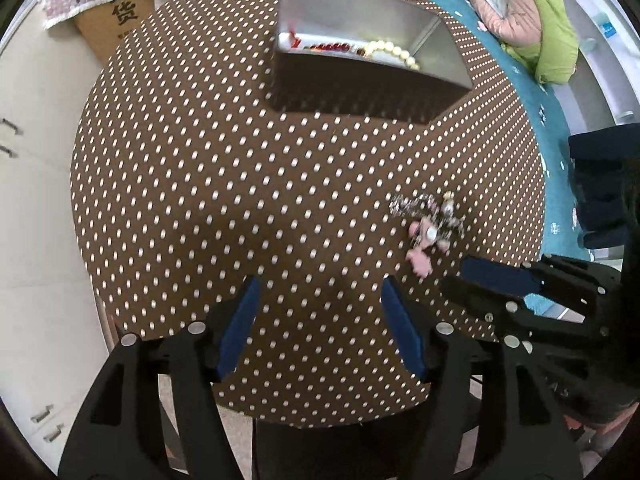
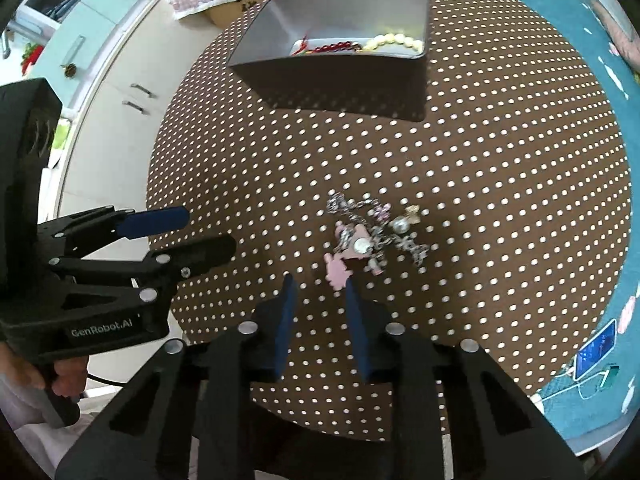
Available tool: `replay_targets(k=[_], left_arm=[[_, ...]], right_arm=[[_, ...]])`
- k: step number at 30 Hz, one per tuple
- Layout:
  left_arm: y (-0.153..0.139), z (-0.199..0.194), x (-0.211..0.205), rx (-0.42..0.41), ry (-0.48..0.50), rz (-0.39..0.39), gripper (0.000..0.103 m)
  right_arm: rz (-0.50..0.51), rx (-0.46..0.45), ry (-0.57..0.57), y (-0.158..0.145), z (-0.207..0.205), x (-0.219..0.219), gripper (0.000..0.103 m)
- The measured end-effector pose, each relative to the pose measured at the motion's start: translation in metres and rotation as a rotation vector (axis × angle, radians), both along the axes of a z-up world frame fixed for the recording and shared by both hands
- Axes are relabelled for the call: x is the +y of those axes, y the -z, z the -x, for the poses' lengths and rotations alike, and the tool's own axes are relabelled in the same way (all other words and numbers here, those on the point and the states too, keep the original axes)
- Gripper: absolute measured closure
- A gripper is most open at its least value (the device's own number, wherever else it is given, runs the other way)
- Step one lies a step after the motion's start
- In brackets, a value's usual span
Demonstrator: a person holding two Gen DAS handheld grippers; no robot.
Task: Organize jewelry
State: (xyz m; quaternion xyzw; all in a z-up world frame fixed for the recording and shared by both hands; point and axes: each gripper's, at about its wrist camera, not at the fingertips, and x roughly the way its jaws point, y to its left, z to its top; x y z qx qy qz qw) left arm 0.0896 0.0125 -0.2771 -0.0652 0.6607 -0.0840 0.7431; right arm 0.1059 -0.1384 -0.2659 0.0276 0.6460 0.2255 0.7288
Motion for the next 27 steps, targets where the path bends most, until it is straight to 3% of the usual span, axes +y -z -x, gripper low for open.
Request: replay_targets(k=[9, 12, 16, 22, 27], left_arm=[[0.013, 0.038, 0.004, 0.025, -0.017, -0.006, 0.037], [0.018, 0.044, 0.003, 0.037, -0.014, -0.011, 0.037], [0.025, 0.045, -0.003, 0.049, -0.010, -0.012, 0.037], [0.023, 0.030, -0.012, 0.044, 0.004, 0.004, 0.037], [0.023, 0.016, -0.023, 0.045, 0.028, 0.025, 0.037]], right_arm=[[0.094, -0.047, -0.026, 0.022, 0.002, 0.013, 0.082], [0.167, -0.075, -0.051, 0.032, 0.005, 0.026, 0.087], [0.174, -0.115, -0.080, 0.035, 0.010, 0.033, 0.092], [0.108, -0.058, -0.024, 0.038, 0.003, 0.019, 0.093], [0.037, -0.064, 0.037, 0.019, -0.005, 0.000, 0.093]])
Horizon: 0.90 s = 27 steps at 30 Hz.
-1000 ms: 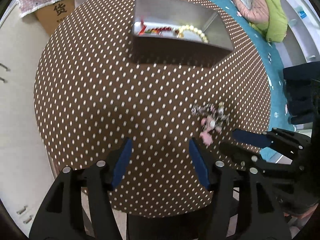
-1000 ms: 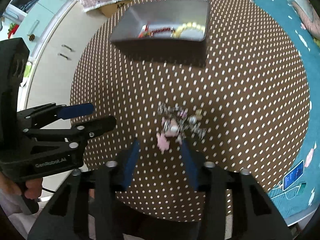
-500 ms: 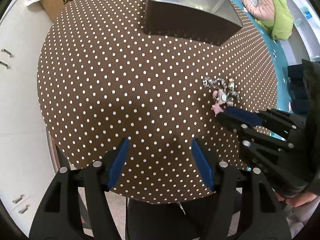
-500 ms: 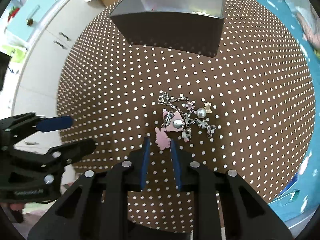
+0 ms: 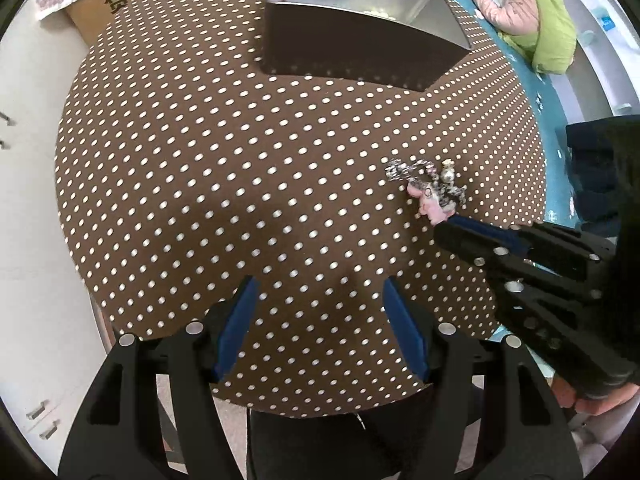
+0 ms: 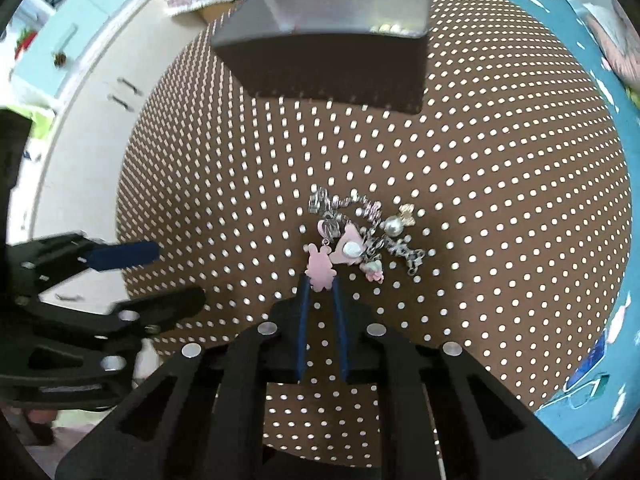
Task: Organize jewelry
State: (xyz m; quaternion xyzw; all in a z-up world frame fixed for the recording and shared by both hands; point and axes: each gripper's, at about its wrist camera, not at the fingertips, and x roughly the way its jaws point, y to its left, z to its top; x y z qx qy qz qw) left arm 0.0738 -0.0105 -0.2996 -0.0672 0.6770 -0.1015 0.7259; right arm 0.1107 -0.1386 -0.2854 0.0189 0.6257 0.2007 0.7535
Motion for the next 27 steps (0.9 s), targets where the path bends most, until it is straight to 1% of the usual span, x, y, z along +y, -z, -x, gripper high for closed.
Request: replay_targets(k=[2, 3, 5, 7, 9, 10, 12, 13, 14, 15, 16, 18, 20, 21, 22, 25, 27], left_arm=[[0.000, -0.007, -0.008, 0.001, 0.019, 0.013, 0.037], [-0.001, -0.010, -0.013, -0.003, 0.030, 0.018, 0.038], [-0.001, -0.016, -0.022, -0.009, 0.048, 0.026, 0.039], [-0.001, -0.024, -0.032, -0.012, 0.068, 0.030, 0.039], [0.000, -0.029, -0.040, -0.013, 0.083, 0.028, 0.039], [0.000, -0.032, -0.043, -0.013, 0.087, 0.027, 0.039], [0.001, -0.036, -0.048, -0.009, 0.097, 0.022, 0.039], [0.002, -0.040, -0.054, -0.008, 0.098, 0.016, 0.040], [0.004, -0.041, -0.055, -0.006, 0.097, -0.007, 0.040], [0.006, -0.043, -0.057, -0.004, 0.096, -0.019, 0.040], [0.008, -0.046, -0.056, 0.004, 0.091, -0.021, 0.040], [0.011, -0.047, -0.050, 0.013, 0.065, -0.012, 0.040], [0.014, -0.050, -0.044, 0.019, 0.040, -0.016, 0.040], [0.014, -0.050, -0.040, 0.020, 0.027, -0.014, 0.040], [0.015, -0.051, -0.036, 0.020, 0.015, -0.012, 0.039], [0.017, -0.050, -0.026, 0.025, -0.010, -0.010, 0.038], [0.020, -0.050, -0.023, 0.033, -0.027, -0.009, 0.038]], right_arm=[[-0.018, -0.014, 0.026, -0.010, -0.009, -0.010, 0.095], [-0.030, -0.020, 0.040, -0.016, -0.013, -0.015, 0.103], [-0.061, -0.034, 0.067, -0.026, -0.018, -0.024, 0.103], [-0.064, -0.055, 0.085, -0.032, -0.026, -0.031, 0.103], [-0.091, -0.047, 0.059, -0.034, -0.028, -0.033, 0.103], [-0.095, -0.031, 0.038, -0.032, -0.029, -0.032, 0.100], [-0.066, -0.031, 0.024, -0.024, -0.025, -0.024, 0.099], [-0.060, -0.020, 0.008, -0.020, -0.021, -0.019, 0.097], [-0.052, -0.007, -0.010, -0.014, -0.019, -0.017, 0.096], [-0.022, -0.003, -0.038, -0.007, -0.018, -0.011, 0.095], [0.004, -0.005, -0.062, -0.003, -0.017, -0.005, 0.094], [0.012, 0.005, -0.109, 0.006, -0.006, 0.002, 0.092], [0.033, 0.012, -0.120, 0.012, -0.003, 0.006, 0.085], [0.043, 0.007, -0.123, 0.014, -0.004, 0.008, 0.076], [0.044, -0.005, -0.134, 0.014, -0.004, 0.010, 0.070], [0.046, -0.051, -0.186, 0.014, -0.003, 0.018, 0.069], [0.053, -0.074, -0.240, 0.018, 0.000, 0.026, 0.069]])
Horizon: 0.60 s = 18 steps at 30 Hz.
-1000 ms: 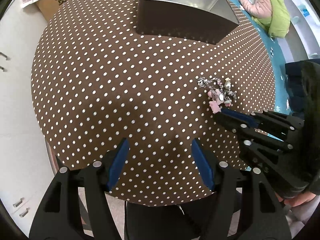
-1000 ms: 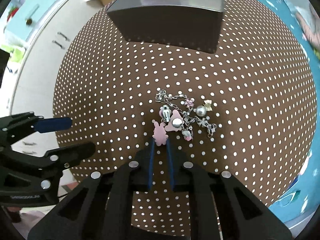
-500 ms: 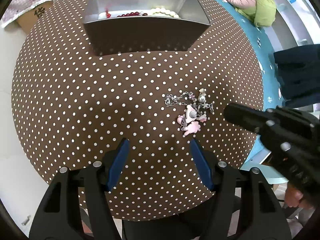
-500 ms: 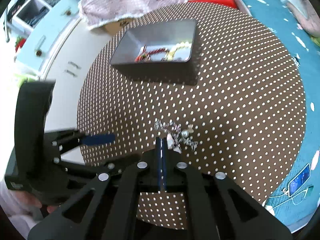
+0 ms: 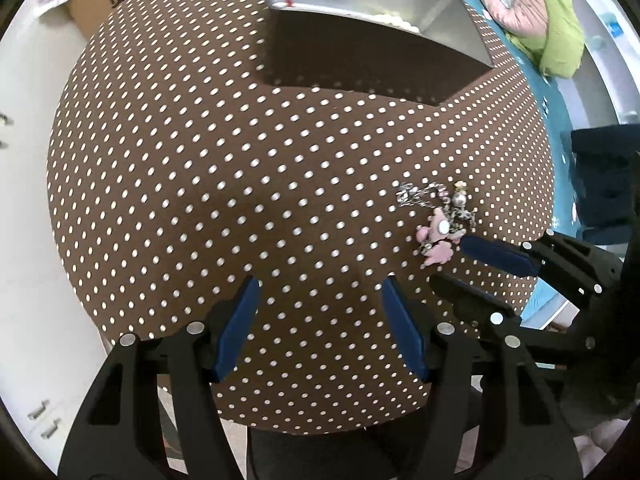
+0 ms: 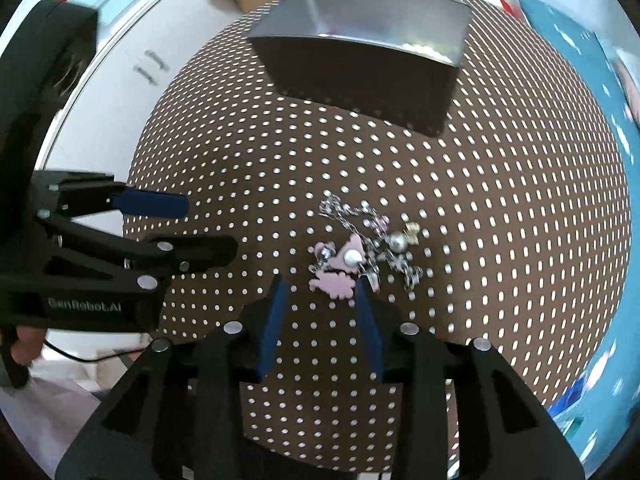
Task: Organize jewelry
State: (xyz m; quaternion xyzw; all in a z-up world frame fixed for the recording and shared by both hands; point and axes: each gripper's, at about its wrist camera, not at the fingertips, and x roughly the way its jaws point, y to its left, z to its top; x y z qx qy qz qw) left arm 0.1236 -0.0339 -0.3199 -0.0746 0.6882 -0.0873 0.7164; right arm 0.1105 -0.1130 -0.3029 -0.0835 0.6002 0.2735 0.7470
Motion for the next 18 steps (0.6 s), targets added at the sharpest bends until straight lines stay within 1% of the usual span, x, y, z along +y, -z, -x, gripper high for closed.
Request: replay_targets(k=[3, 5, 6, 8, 9, 10, 12, 13, 15, 16, 18], left_arm=[[0.002, 0.009, 0.015, -0.001, -0.020, 0.006, 0.038], [0.003, 0.011, 0.021, -0.003, -0.037, 0.014, 0.038], [0.003, 0.020, 0.033, -0.002, -0.047, 0.016, 0.038], [0.005, 0.023, 0.041, 0.000, -0.069, 0.018, 0.038], [0.006, 0.028, 0.049, 0.001, -0.079, 0.020, 0.038], [0.006, 0.031, 0.054, 0.002, -0.090, 0.020, 0.038], [0.007, 0.035, 0.064, -0.002, -0.116, 0.025, 0.038], [0.007, 0.039, 0.074, -0.003, -0.125, 0.030, 0.038], [0.008, 0.043, 0.082, -0.002, -0.146, 0.036, 0.038], [0.009, 0.049, 0.091, -0.002, -0.154, 0.039, 0.038], [0.011, 0.055, 0.095, 0.004, -0.169, 0.042, 0.038]], right_arm=[[0.049, -0.048, -0.071, 0.004, 0.008, 0.013, 0.071], [0.064, -0.066, -0.119, 0.007, 0.012, 0.019, 0.071], [0.080, -0.087, -0.146, 0.009, 0.014, 0.022, 0.072], [0.103, -0.116, -0.188, 0.011, 0.018, 0.027, 0.073], [0.117, -0.131, -0.210, 0.012, 0.021, 0.028, 0.074], [0.132, -0.143, -0.225, 0.013, 0.022, 0.029, 0.078], [0.167, -0.131, -0.239, 0.020, 0.026, 0.025, 0.086], [0.157, -0.146, -0.247, 0.020, 0.028, 0.023, 0.092], [0.151, -0.158, -0.246, 0.022, 0.030, 0.022, 0.094], [0.147, -0.155, -0.231, 0.023, 0.029, 0.022, 0.096], [0.131, -0.140, -0.208, 0.024, 0.025, 0.021, 0.096]])
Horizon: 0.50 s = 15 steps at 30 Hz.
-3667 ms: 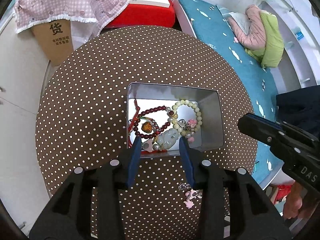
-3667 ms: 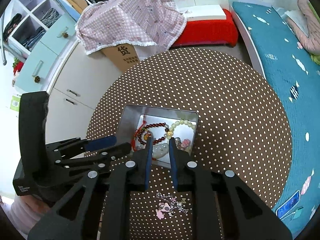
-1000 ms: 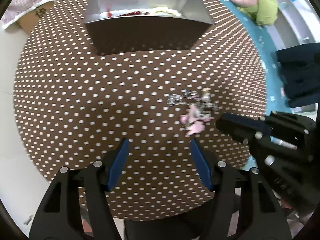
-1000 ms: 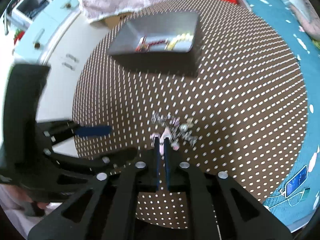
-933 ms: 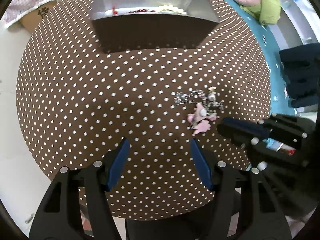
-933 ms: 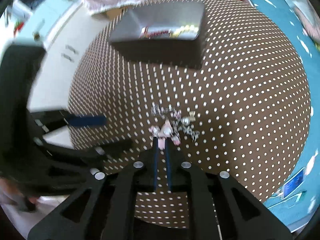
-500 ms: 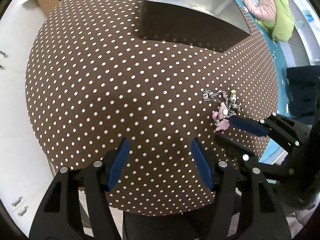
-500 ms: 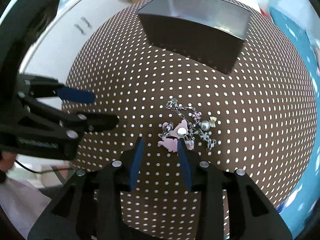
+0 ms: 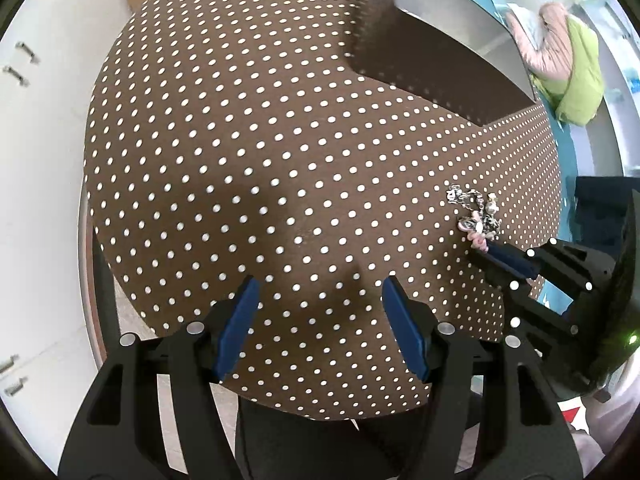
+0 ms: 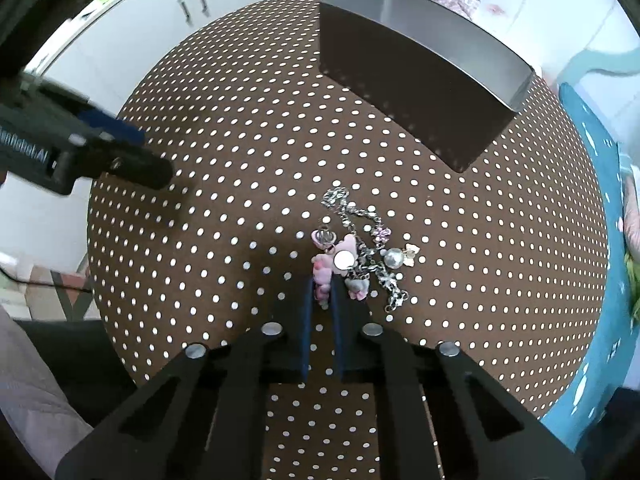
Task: Organize jewelry
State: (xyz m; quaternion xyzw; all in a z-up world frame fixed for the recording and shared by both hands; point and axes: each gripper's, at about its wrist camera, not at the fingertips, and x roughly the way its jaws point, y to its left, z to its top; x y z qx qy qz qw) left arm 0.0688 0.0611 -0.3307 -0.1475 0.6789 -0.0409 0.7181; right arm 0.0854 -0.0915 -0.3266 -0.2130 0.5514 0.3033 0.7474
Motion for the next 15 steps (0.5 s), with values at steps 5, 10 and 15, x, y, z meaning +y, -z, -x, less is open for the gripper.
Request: replay_targets(k=[5, 10, 15], left_arm=[[-0.003, 0.011, 0.007, -0.006, 0.007, 0.002, 0.038], [-0.004, -0.011, -0.033, -0.029, 0.064, 0.019, 0.038], [-0.009, -0.031, -0.063, -0.061, 0.151, 0.034, 0.040]], right_arm=[[-0.072, 0.077, 0.090, 0.000, -0.005, -0.012, 0.096], [-0.169, 0.100, 0.185, -0.014, -0.019, -0.023, 0.096], [-0.250, 0.057, 0.284, -0.040, -0.038, -0.044, 0.096]])
